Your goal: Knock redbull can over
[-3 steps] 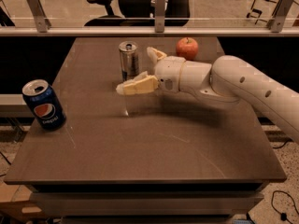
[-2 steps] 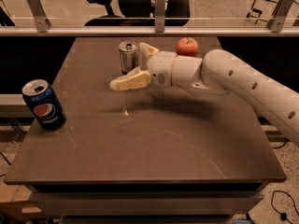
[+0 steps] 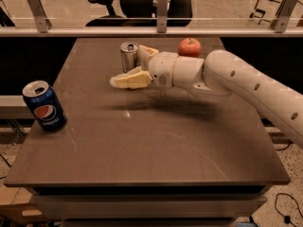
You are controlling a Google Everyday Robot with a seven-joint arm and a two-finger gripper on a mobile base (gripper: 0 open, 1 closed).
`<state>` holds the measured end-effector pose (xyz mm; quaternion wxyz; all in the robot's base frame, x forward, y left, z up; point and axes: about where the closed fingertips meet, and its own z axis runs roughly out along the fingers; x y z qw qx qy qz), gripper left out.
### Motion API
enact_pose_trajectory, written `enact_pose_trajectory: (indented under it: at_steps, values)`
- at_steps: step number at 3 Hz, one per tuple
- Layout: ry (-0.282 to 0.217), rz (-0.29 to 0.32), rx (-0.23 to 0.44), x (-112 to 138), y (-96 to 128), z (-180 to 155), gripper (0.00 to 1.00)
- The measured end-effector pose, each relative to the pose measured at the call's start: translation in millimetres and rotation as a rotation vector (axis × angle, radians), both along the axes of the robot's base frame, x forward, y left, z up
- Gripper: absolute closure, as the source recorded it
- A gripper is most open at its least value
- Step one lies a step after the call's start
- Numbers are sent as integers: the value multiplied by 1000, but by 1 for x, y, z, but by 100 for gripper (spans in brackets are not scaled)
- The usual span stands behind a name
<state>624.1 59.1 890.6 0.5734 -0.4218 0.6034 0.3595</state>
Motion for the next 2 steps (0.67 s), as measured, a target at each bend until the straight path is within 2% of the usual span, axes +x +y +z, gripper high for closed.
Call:
enact_pose_trajectory:
  at_steps: [2]
  values:
    - [-1,8,1,-2,5,1,65]
